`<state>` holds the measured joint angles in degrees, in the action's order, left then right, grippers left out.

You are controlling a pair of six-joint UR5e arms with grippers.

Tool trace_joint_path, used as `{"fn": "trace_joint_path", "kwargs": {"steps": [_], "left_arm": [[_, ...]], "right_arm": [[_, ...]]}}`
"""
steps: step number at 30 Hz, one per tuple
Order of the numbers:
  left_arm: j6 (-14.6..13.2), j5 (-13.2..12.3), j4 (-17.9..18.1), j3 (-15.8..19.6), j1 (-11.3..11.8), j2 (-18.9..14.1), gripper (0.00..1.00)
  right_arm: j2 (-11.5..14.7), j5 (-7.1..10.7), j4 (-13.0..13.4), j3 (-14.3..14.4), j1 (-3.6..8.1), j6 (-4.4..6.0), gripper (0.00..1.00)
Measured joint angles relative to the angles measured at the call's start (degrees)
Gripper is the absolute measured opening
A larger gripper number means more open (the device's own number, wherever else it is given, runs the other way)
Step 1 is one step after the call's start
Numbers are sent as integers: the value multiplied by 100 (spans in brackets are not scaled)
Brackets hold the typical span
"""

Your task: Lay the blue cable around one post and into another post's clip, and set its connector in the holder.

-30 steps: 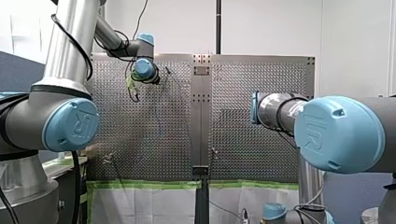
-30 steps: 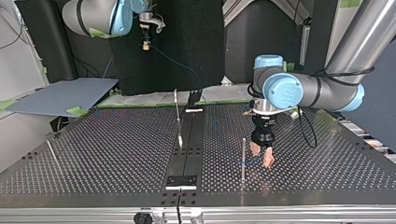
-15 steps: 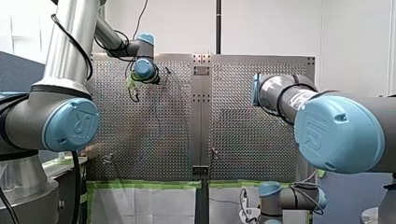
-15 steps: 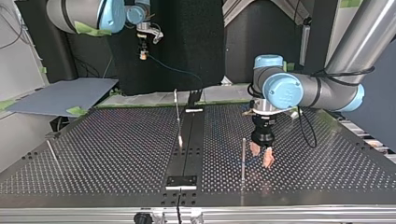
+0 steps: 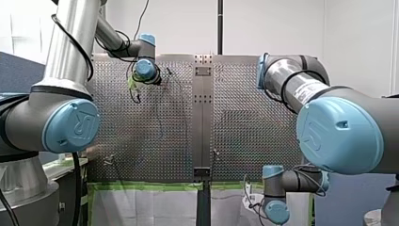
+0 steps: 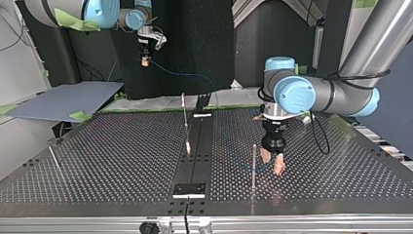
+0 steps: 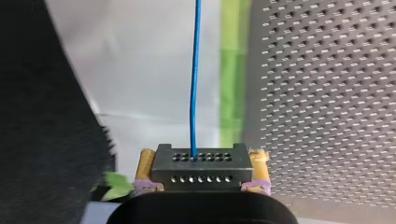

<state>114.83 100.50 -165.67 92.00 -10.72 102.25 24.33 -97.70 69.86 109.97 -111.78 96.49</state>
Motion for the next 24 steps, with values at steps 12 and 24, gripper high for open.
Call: {"fn": "trace_joint_path", "kwargs": {"steps": [12, 24], "left_arm": [[13, -1, -1, 0, -26, 0, 100], [13, 0, -1, 0, -19, 0, 100]], "right_arm": [[697, 246, 309, 28, 13, -206, 12], [1366, 318, 845, 410, 26, -209, 12]]}}
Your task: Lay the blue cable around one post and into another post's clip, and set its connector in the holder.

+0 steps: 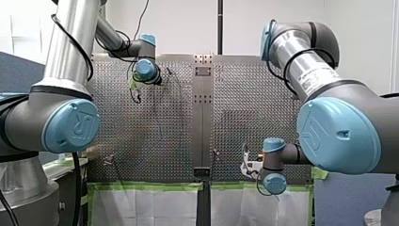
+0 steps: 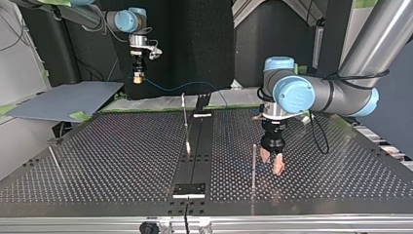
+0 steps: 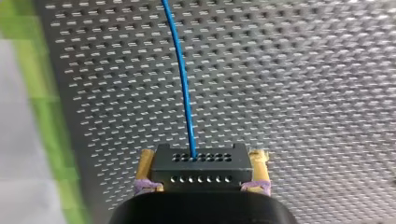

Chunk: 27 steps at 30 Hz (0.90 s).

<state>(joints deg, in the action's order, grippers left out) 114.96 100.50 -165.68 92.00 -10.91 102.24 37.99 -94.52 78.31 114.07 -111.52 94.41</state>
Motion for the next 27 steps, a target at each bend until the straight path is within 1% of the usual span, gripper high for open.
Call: {"fn": "trace_joint_path", "kwargs": {"steps": [8, 13, 15, 19, 23, 27], "left_arm": [[0, 0, 0, 0, -15, 1, 100], [0, 0, -1, 0, -23, 1, 100], [0, 0, -4, 1, -24, 0, 100], [0, 0, -8, 1, -32, 0, 100], [0, 0, -4, 1, -36, 0, 100], [0, 0, -1, 0, -38, 0, 100]], "right_arm": [[413, 1, 204, 22, 13, 17, 12], [711, 2, 260, 24, 26, 19, 12], [766, 3, 278, 24, 26, 18, 12], [672, -1, 322, 24, 15, 16, 12], [489, -2, 395, 8, -6, 20, 12], [285, 0, 435, -37, -23, -8, 12]]}}
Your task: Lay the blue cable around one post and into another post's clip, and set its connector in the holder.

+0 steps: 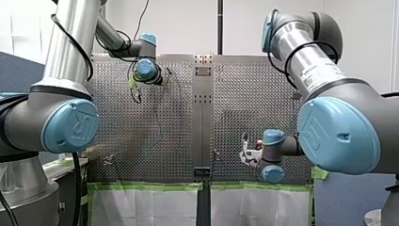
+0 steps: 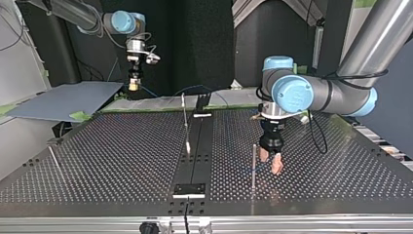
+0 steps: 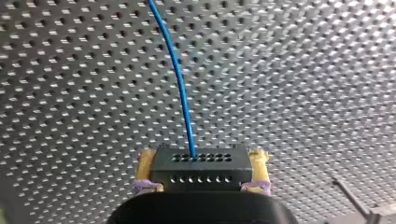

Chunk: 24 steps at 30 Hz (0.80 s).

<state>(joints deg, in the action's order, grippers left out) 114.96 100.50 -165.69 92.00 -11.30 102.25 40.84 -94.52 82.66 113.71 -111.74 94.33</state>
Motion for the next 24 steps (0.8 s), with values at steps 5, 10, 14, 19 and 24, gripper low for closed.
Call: {"fn": "trace_joint_path", "kwargs": {"steps": [5, 10, 14, 19, 24], "left_arm": [[0, 9, -11, 0, -1, 0, 100], [64, 135, -165, 0, -15, -2, 100], [249, 339, -309, 0, -50, -5, 100], [462, 362, -353, 0, -99, -7, 100], [696, 332, -357, 0, -124, -9, 100]], "right_arm": [[-247, -2, -132, -116, -52, -35, 12], [-301, -22, -284, -161, -71, -57, 12], [-306, -50, -322, -166, -80, -61, 12], [-302, -58, -342, -167, -86, -62, 12], [-302, -62, -343, -171, -102, -62, 12]]}}
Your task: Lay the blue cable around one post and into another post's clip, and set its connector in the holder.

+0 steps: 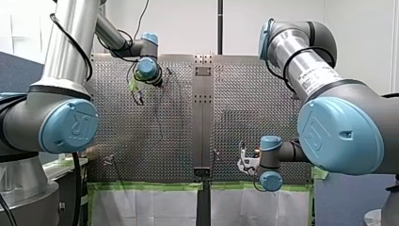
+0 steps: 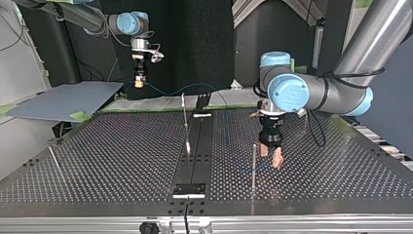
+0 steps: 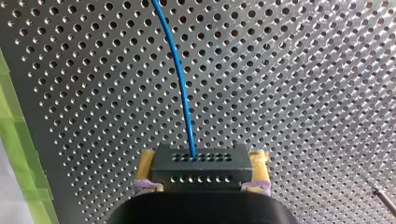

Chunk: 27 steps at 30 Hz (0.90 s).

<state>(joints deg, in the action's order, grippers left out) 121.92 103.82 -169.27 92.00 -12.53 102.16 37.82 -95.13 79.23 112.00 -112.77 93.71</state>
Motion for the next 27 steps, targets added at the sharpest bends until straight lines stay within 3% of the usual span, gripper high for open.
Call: {"fn": "trace_joint_path", "kwargs": {"steps": [11, 27], "left_arm": [[582, -216, -3, 0, -2, -1, 100], [1472, -260, -100, 0, 16, -53, 100]], "right_arm": [[-1, -5, 21, 0, -11, 0, 12], [1, -6, 40, -3, -12, 0, 12]]}}
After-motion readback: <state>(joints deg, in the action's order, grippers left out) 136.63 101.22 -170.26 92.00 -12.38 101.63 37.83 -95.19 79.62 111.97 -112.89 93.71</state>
